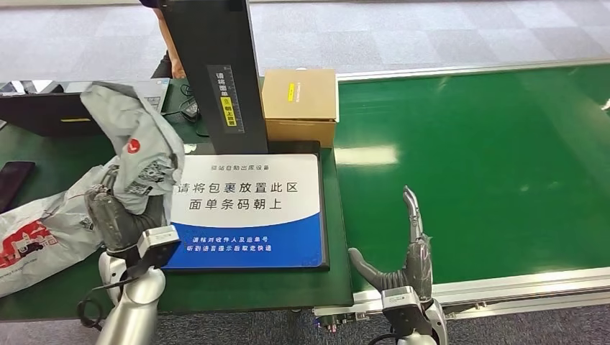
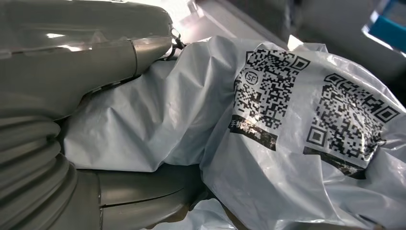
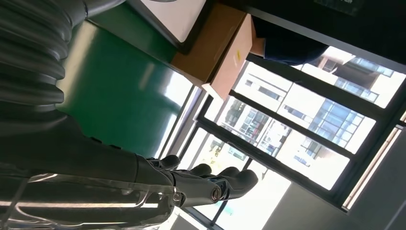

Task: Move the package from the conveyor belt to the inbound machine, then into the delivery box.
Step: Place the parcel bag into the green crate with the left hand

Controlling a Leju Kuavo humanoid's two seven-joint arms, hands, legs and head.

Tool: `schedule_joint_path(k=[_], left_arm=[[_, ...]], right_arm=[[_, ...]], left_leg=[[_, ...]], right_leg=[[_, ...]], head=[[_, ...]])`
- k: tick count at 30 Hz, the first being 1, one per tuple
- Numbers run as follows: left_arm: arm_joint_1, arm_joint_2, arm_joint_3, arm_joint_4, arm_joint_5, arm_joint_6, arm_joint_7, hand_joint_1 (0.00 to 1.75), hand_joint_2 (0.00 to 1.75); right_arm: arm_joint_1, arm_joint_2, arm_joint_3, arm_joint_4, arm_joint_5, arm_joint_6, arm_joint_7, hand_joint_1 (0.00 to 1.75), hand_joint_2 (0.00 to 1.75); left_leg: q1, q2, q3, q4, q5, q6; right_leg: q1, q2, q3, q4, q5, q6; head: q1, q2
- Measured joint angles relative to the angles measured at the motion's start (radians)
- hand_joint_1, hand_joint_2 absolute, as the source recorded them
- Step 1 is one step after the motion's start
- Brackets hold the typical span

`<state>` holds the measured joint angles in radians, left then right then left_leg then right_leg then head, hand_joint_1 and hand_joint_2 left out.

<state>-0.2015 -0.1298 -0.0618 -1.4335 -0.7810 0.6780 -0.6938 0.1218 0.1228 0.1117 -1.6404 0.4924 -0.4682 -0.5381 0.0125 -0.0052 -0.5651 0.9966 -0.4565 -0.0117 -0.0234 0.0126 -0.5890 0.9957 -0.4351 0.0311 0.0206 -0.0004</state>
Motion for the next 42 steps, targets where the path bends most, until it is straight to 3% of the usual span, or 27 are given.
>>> schedule_joint_path(k=[11,19,20,24,25,31,36,42], left_arm=[[-0.12,-0.027,0.43,0.024,-0.085,0.0,-0.003,1.75,1.75],[-0.306,0.007,0.678,0.196,-0.266,0.0,-0.003,1.75,1.75],[-0.335,0.014,0.708,0.224,-0.297,0.0,-0.003,1.67,1.75],[-0.434,0.039,0.825,0.325,-0.439,0.0,-0.003,0.08,1.75],[-0.455,0.043,0.854,0.35,-0.474,0.0,-0.002,0.0,1.75],[-0.541,0.062,0.961,0.483,-0.57,0.0,0.065,0.0,1.75],[-0.57,0.072,0.973,0.548,-0.588,0.0,0.105,0.0,1.75],[-0.579,0.073,0.966,0.594,-0.554,0.0,0.089,0.0,1.75]], right_arm=[[-0.034,0.0,0.059,0.046,-0.007,-0.018,0.002,0.0,1.75],[-0.05,-0.002,0.091,0.067,-0.019,-0.042,0.002,0.0,1.75],[-0.051,-0.002,0.093,0.07,-0.02,-0.044,0.002,0.0,1.75],[-0.054,-0.002,0.101,0.08,-0.026,-0.057,-0.002,0.0,1.75],[-0.055,-0.002,0.104,0.082,-0.027,-0.06,-0.003,0.0,1.75],[-0.062,-0.002,0.116,0.091,-0.027,-0.068,-0.004,0.0,1.75],[-0.063,-0.002,0.118,0.091,-0.023,-0.073,0.0,0.0,1.75],[-0.056,-0.002,0.118,0.09,-0.022,-0.079,0.002,0.0,1.75]], left_leg=[[0.001,0.0,0.0,0.0,0.0,0.0],[0.001,0.0,0.0,0.0,0.001,0.0],[0.001,0.0,0.0,0.0,0.001,0.0],[0.001,0.0,0.0,0.0,0.002,-0.001],[0.001,0.0,0.0,0.0,0.002,-0.001],[0.001,0.0,0.0,0.0,0.002,-0.001],[0.001,0.0,0.0,0.0,0.002,-0.001],[0.0,0.0,0.0,0.0,0.002,-0.001]], right_leg=[[0.001,0.0,0.0,0.001,0.0,0.0],[0.0,0.0,0.0,0.001,0.0,0.0],[0.001,0.0,0.0,0.001,0.0,-0.001],[0.001,0.0,0.0,0.001,0.001,-0.001],[0.001,0.0,-0.001,0.001,0.0,-0.001],[0.0,0.0,-0.001,0.001,0.0,-0.001],[0.0,0.0,-0.001,0.001,0.0,-0.001],[0.0,0.0,-0.001,0.001,0.0,-0.001]], head=[[0.0,0.0],[0.0,0.0],[0.0,0.0],[0.0,0.0],[0.0,0.0],[0.0,0.0],[0.0,0.0],[0.0,0.0]])
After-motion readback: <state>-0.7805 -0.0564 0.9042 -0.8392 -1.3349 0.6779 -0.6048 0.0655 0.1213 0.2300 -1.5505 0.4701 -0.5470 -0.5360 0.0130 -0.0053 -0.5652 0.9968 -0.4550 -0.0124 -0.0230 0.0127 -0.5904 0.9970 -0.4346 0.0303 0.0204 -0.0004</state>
